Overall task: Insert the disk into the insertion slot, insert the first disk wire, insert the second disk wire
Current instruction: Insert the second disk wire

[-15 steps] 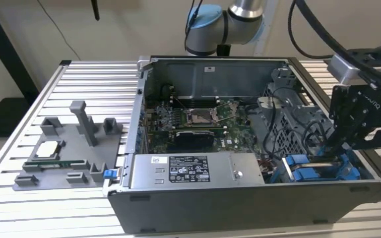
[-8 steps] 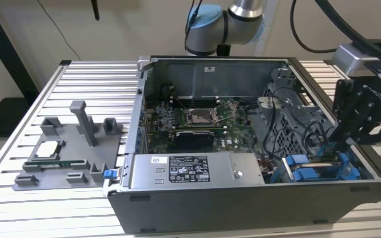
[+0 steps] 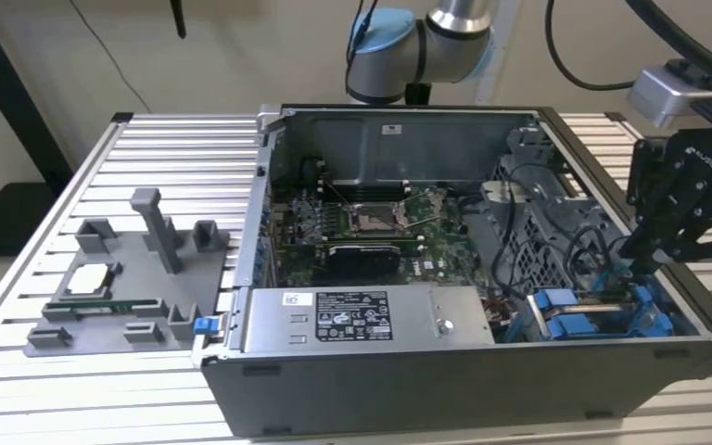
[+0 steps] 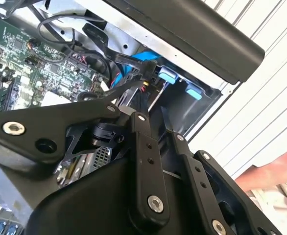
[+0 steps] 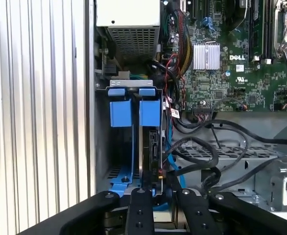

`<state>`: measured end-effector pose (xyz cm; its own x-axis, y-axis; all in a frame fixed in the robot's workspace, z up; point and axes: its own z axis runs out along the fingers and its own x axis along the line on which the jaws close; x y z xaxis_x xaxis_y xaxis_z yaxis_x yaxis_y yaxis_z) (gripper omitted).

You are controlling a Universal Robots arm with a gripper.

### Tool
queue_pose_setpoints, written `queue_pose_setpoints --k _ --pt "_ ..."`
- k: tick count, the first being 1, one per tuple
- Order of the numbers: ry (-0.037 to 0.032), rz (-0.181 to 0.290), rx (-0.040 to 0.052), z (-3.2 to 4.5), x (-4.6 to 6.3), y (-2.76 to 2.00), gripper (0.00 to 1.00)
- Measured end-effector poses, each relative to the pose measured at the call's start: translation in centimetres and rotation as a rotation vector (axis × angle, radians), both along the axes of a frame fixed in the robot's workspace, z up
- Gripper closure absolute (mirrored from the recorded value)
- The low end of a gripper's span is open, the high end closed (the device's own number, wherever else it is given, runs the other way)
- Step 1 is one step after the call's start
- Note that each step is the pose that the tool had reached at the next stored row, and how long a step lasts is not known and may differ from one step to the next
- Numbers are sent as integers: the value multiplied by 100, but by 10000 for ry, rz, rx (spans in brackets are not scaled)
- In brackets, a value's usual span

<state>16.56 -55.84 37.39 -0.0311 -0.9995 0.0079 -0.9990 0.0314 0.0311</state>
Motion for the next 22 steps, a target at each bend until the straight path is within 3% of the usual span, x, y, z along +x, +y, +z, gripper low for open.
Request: queue_pose_setpoints --k 11,22 --pt "11 2 -15 47 20 11 0" --pt "53 0 -16 68 121 96 0"
